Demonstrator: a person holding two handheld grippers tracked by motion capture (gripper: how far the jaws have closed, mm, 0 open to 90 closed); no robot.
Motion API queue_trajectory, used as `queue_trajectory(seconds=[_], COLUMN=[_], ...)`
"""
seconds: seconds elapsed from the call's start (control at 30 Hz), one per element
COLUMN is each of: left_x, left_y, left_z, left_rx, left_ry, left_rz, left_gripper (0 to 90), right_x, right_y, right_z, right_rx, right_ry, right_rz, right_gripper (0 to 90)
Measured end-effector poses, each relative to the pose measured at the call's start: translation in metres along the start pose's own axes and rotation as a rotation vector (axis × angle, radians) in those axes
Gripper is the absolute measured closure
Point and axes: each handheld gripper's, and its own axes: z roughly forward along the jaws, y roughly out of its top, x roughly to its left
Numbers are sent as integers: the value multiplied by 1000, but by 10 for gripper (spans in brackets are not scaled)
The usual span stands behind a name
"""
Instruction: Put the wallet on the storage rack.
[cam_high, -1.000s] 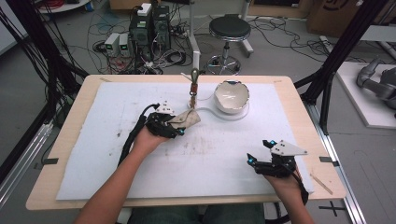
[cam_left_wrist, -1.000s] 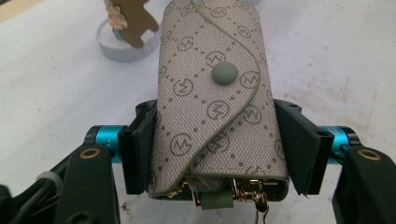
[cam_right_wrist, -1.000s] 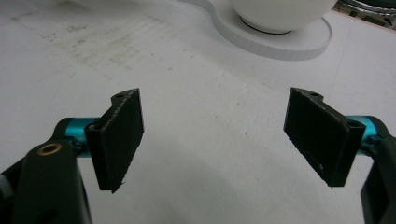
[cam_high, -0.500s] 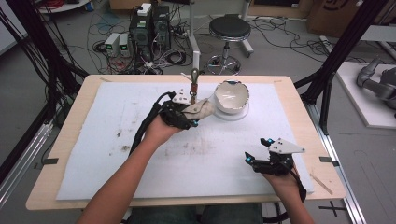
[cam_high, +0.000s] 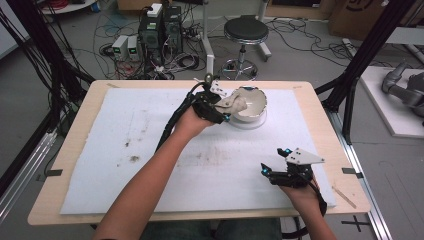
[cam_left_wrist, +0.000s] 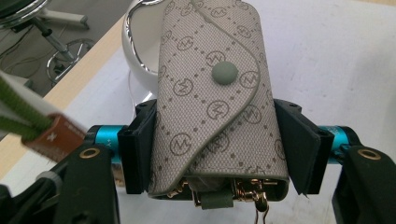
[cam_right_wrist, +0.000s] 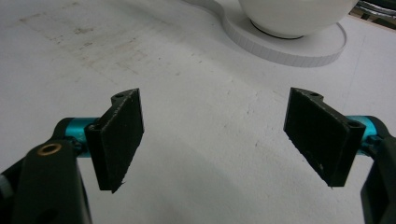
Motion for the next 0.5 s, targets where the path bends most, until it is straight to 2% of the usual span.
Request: queue_trajectory(seconds=[0.5], left_x=[6], left_y=[36], left_z=[44], left_rx=[54], left_ry=[3], left_rz=[10], left_gripper=[356], right_x=[0], right_y=[0], right_z=[1], right_rx=[5], right_ry=[5], right_rz=[1], right_gripper=[205])
